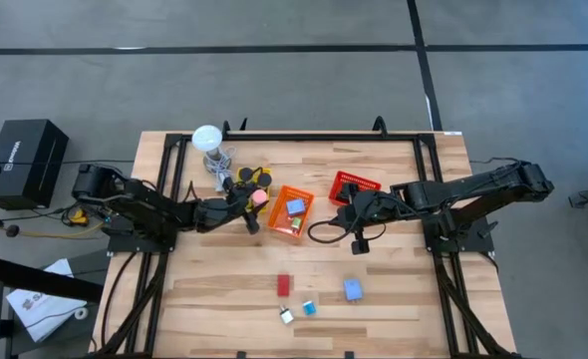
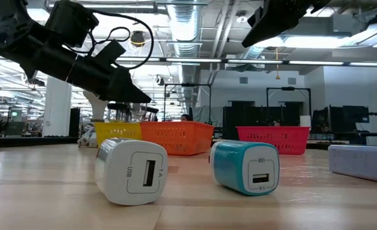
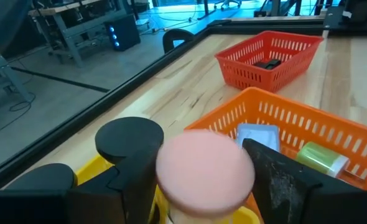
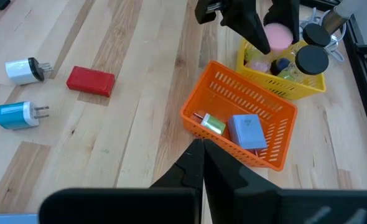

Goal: Pick & Place Office items
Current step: Put the pink sand timer into the yellow bin, then put the light blue charger adapter into the orange bin

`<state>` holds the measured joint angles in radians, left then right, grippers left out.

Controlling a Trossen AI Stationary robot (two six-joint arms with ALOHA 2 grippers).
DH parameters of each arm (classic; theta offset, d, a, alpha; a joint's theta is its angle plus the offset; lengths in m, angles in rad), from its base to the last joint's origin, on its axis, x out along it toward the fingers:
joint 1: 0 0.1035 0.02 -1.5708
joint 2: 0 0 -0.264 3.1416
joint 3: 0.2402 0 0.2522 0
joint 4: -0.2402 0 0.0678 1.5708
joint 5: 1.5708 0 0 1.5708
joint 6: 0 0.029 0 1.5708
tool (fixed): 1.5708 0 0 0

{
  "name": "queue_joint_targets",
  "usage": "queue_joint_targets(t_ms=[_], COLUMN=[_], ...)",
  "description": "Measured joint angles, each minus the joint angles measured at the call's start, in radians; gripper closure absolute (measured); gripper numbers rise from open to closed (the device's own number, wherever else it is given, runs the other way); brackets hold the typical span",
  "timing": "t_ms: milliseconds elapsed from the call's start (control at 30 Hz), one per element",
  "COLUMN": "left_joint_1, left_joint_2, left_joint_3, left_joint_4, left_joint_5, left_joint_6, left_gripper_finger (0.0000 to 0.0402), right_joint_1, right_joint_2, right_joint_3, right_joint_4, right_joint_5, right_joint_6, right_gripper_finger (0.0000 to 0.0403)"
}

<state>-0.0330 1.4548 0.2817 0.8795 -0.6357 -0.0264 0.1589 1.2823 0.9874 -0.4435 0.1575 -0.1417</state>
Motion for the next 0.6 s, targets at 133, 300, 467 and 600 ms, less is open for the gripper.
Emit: queue_joint_targets(t_ms=[133,300,467,600], left_joint_1=[0.000,0.000,0.000,-0.004], left_joint_2=[0.000,-0.011,-0.045,-0.111], left_joint_3=[0.000,0.003,0.019,0.029], left_joint_4=[0.001,0.007,0.005,0.003], left_joint_5=[-0.002,-0.002,0.000,-0.001], left_joint_6=[0.001,0.012,0.088,0.132], left_gripper_finger=[0.0161,0.0134,0.0126,0.0127], right_joint_1=[0.000,0.000,0.000,0.000], right_joint_2=[0.000,0.000,0.000,0.000], right_joint_3=[0.000,0.000,0.000,0.000], right_joint_4=[0.000,0.000,-0.001,0.001], right_joint_5=[0.000,0.000,0.000,0.000], right_joint_6=[0.000,0.000,0.002,0.003], right_gripper_finger=[0.0403,0.0403,0.0403,0.0403])
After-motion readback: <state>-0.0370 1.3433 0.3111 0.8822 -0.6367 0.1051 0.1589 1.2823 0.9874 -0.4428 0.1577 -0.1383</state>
